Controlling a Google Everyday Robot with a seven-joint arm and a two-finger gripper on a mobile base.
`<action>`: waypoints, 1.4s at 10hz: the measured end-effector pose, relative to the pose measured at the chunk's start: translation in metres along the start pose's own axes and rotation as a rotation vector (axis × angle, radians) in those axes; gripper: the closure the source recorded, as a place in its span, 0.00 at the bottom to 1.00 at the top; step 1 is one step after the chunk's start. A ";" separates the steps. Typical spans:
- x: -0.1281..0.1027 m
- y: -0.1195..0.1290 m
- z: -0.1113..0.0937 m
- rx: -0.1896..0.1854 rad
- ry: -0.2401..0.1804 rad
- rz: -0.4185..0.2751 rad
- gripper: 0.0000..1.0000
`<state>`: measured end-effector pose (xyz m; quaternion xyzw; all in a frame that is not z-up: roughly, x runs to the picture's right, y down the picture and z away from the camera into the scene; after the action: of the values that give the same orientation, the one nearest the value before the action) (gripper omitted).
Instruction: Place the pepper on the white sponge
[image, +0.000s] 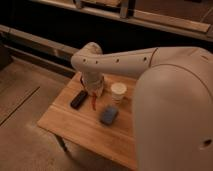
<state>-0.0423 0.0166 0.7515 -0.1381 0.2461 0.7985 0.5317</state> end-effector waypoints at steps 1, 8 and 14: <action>-0.004 -0.007 -0.007 -0.016 -0.012 0.017 1.00; 0.000 -0.014 -0.011 -0.027 -0.017 0.027 1.00; 0.000 -0.012 -0.011 -0.028 -0.017 0.026 1.00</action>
<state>-0.0312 0.0145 0.7394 -0.1354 0.2323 0.8098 0.5215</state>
